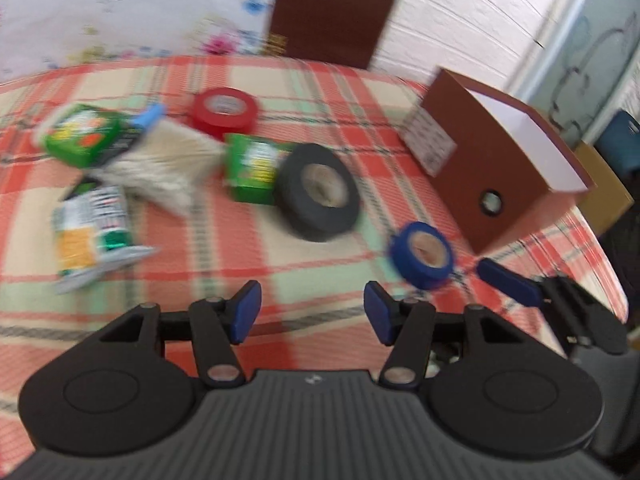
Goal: Organize objects
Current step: 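Grasp the blue tape roll with both tools and release it into the brown box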
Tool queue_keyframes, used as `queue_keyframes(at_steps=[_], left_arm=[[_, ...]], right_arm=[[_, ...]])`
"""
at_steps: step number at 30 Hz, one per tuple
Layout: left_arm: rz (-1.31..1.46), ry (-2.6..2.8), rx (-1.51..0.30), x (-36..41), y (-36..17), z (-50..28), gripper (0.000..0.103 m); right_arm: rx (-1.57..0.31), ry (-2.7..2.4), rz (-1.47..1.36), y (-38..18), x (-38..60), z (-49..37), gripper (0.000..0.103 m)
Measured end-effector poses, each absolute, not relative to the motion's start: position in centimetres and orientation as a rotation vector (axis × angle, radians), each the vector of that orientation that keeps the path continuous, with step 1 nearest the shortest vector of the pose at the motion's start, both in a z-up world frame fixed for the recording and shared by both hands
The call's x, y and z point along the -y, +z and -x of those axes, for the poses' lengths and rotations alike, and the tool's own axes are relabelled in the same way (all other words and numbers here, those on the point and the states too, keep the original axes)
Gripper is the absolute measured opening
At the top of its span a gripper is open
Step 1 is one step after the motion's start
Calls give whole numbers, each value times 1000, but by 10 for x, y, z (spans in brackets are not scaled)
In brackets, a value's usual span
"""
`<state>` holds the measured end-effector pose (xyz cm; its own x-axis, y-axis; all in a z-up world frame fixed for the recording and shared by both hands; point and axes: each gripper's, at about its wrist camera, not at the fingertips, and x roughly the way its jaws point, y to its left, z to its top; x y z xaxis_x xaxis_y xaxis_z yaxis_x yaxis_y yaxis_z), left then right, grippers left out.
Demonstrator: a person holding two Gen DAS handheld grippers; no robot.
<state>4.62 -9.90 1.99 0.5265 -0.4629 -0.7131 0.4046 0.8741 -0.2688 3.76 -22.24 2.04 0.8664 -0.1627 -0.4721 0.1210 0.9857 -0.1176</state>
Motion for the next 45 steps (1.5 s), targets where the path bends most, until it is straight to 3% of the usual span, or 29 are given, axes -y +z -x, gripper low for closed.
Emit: queue_keyframes(at_steps=[8, 11, 12, 13, 15, 18, 22, 26, 35, 38, 45], left_arm=[[29, -556, -949, 167, 21, -76, 55], [-5, -538, -981, 186, 14, -86, 49], [-15, -531, -981, 189, 11, -88, 42], [-25, -529, -973, 191, 11, -89, 34], [-14, -555, -982, 191, 12, -89, 18], [-7, -538, -957, 190, 30, -81, 18], [2, -618, -799, 197, 81, -58, 18], [-35, -709, -655, 227, 118, -45, 18], [-81, -726, -635, 291, 119, -78, 18], [-105, -682, -644, 307, 113, -94, 21], [-118, -644, -647, 304, 108, -101, 21]], right_arm=[[-562, -180, 54, 12, 247, -55, 70], [-580, -155, 59, 9, 247, -65, 67], [-584, -146, 60, 8, 246, -68, 64], [-591, -133, 59, 7, 246, -71, 53], [-584, -120, 57, 8, 245, -73, 51], [-490, -130, 82, 17, 240, -58, 51], [-242, -257, 177, 42, 236, -26, 52], [-125, -373, 206, 65, 257, -17, 52], [-204, -420, 176, 78, 321, -54, 52], [-242, -413, 219, 71, 331, -81, 57], [-215, -419, 158, 73, 331, -80, 60]])
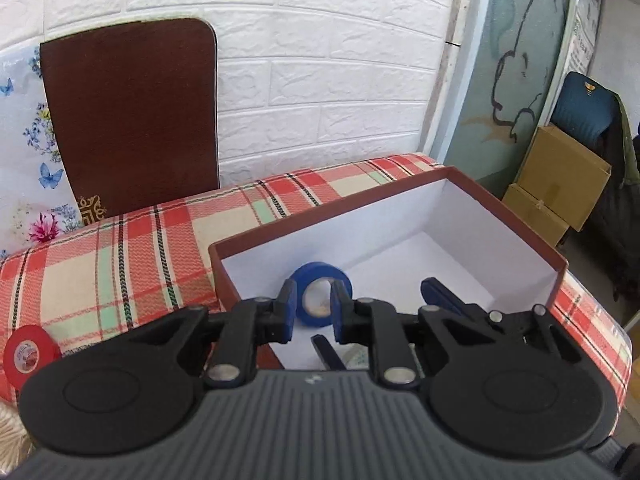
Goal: Organize objects
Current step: 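Grasp the blue tape roll with both tools and release it into the brown box, then pick up the green cracker snack packet with both tools and drop it in the box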
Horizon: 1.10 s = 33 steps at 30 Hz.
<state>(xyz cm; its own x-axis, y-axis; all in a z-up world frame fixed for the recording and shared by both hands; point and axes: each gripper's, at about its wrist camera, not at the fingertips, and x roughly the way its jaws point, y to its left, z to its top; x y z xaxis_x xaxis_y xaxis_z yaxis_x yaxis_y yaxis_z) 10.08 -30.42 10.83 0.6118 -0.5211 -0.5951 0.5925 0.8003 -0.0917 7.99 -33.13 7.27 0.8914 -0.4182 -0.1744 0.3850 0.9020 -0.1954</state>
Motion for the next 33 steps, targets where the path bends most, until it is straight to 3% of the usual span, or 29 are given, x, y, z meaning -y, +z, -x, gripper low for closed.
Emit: queue_keyframes(at_steps=[5, 9, 17, 33], left_arm=[[-101, -681, -625, 283, 112, -77, 22], [-91, -674, -622, 262, 108, -59, 33], [-95, -598, -639, 216, 103, -32, 39], [-92, -319, -743, 104, 60, -35, 43]], right_arm=[[-164, -425, 125, 75, 311, -51, 61], [-145, -406, 90, 77, 291, -32, 64], [-147, -351, 67, 77, 260, 9, 65], [-350, -193, 50, 43, 180, -18, 67]])
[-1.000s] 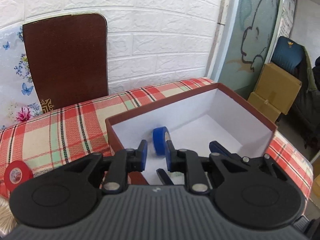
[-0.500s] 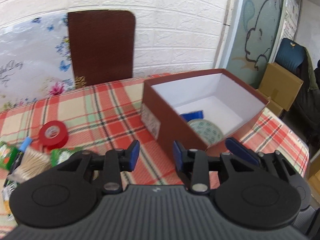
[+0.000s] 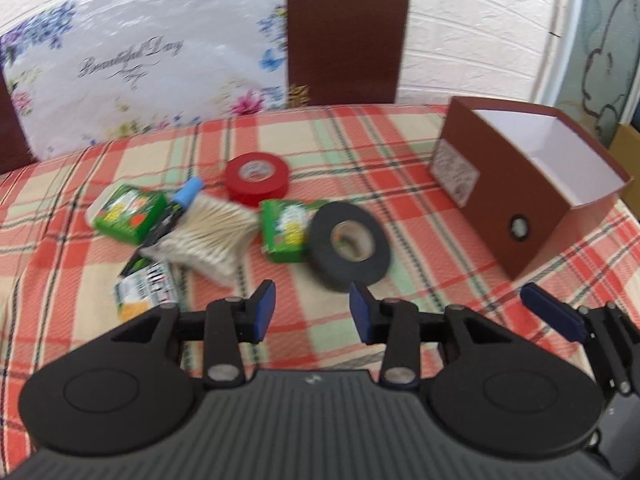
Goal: Organize objects
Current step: 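Pick up the green cracker snack packet with both tools and drop it in the box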
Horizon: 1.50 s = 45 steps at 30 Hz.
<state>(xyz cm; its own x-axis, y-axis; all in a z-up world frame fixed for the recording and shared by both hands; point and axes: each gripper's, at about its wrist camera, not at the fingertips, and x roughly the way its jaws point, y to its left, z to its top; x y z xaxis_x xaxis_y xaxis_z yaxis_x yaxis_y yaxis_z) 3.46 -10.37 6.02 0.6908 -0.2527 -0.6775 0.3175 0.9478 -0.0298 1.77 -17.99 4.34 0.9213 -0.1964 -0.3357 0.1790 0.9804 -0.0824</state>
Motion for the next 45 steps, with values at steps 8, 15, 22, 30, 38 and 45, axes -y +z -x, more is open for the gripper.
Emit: queue_keyframes(at_steps=[8, 15, 22, 30, 38, 45], left_arm=[[-47, -222, -765, 44, 43, -40, 48], [91, -108, -822, -28, 24, -54, 49], [288, -151, -855, -58, 26, -65, 48], [256, -196, -832, -44, 32, -88, 59], [284, -316, -886, -33, 16, -99, 43], [275, -411, -878, -4, 34, -68, 38]], right_arm=[[-425, -90, 86, 34, 143, -44, 67], [-502, 34, 128, 27, 118, -72, 65], [-534, 138, 170, 27, 90, -119, 65], [-544, 215, 216, 26, 68, -159, 63], [-587, 238, 71, 26, 78, -176, 37], [-482, 136, 74, 36, 102, -113, 33]])
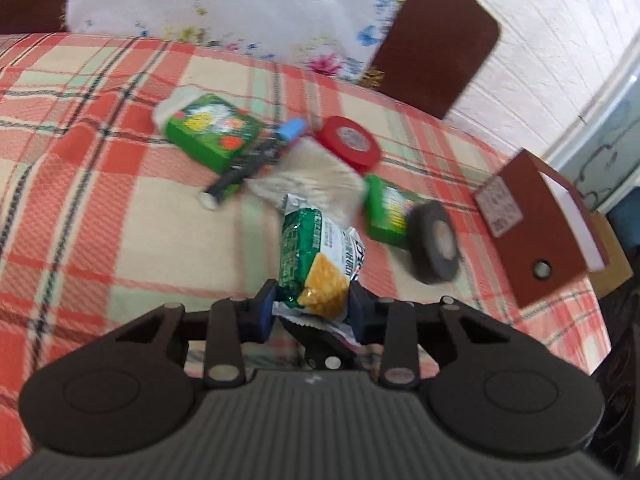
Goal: Organize objects
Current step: 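Pick up the green cracker snack packet with both tools and drop it in the box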
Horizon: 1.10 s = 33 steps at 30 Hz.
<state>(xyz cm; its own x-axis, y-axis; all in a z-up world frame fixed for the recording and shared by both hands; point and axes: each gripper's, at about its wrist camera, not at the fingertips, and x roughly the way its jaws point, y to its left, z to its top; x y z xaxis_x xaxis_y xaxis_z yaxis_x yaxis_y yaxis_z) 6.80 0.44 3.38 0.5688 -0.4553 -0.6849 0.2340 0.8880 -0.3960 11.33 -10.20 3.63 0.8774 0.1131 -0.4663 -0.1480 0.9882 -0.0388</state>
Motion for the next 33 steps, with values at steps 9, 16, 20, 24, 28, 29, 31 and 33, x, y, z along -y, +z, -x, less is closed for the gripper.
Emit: queue_keyframes(at_steps=[9, 16, 20, 24, 28, 29, 31, 33], left_arm=[[107, -647, -765, 117, 92, -55, 38], [-22, -813, -710, 228, 107, -55, 39], [-61, -835, -708, 271, 103, -64, 41], [-137, -762, -699, 291, 90, -67, 57], [-195, -784, -645, 281, 91, -45, 58], [-212, -791, -620, 278, 93, -36, 58], [-235, -796, -586, 273, 95, -19, 65], [-240, -796, -583, 263, 94, -6, 67]], right_arm=[[-269, -151, 58, 80, 193, -38, 33], [-214, -357, -27, 95, 286, 1, 33], [-223, -413, -69, 94, 328, 3, 37], [-225, -477, -76, 84, 345, 3, 58], [-157, -479, -42, 75, 331, 25, 67], [-144, -481, -27, 73, 326, 31, 68], [-109, -489, -69, 67, 320, 46, 71], [-122, -464, -129, 62, 318, 56, 75]])
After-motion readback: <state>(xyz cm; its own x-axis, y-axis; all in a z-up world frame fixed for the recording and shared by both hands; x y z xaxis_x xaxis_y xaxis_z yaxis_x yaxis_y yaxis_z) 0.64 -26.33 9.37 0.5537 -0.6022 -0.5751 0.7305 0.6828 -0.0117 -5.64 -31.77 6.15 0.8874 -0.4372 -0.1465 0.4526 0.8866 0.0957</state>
